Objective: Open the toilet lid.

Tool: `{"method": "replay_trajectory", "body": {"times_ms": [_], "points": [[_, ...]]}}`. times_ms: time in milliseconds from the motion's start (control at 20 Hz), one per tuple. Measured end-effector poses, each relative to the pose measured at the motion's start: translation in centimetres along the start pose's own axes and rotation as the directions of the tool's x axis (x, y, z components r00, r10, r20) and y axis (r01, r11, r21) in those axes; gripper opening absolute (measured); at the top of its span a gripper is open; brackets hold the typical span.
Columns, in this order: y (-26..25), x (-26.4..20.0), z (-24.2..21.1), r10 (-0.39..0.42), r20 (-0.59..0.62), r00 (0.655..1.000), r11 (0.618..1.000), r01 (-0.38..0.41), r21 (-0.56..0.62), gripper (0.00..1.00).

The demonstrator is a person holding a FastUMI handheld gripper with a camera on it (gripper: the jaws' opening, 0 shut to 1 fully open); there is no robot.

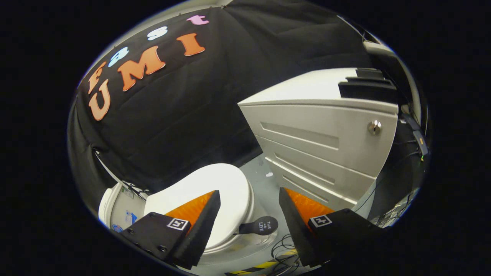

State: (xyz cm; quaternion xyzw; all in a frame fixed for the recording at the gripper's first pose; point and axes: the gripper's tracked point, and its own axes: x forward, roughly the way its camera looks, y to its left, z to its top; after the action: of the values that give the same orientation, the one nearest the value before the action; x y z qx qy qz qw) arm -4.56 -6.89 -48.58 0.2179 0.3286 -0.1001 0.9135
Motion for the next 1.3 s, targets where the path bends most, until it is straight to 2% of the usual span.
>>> {"method": "replay_trajectory", "body": {"times_ms": [150,350,600,750,900,1100,1250,1300], "points": [[-1.3,0.4,-2.5,-0.002,-0.072,0.997,0.994,0.01,0.113,0.99],[-3.5,1.3,-5.3,0.005,-0.14,0.99,0.966,0.031,0.255,0.99],[-3.7,2.6,-7.3,0.094,-0.181,0.979,0.898,-0.004,0.441,0.98],[-3.1,3.5,-9.0,0.136,-0.211,0.968,0.86,-0.01,0.51,0.97],[-2.4,3.8,-8.6,0.171,-0.179,0.969,0.812,-0.036,0.582,0.8],[-1.6,4.1,-7.6,0.227,-0.156,0.961,0.75,-0.071,0.658,0.53],[-1.6,3.2,-6.8,0.249,-0.16,0.955,0.713,-0.069,0.698,0.27],[-1.3,3.4,-6.8,0.236,-0.166,0.958,0.71,-0.053,0.702,0.22]]}}
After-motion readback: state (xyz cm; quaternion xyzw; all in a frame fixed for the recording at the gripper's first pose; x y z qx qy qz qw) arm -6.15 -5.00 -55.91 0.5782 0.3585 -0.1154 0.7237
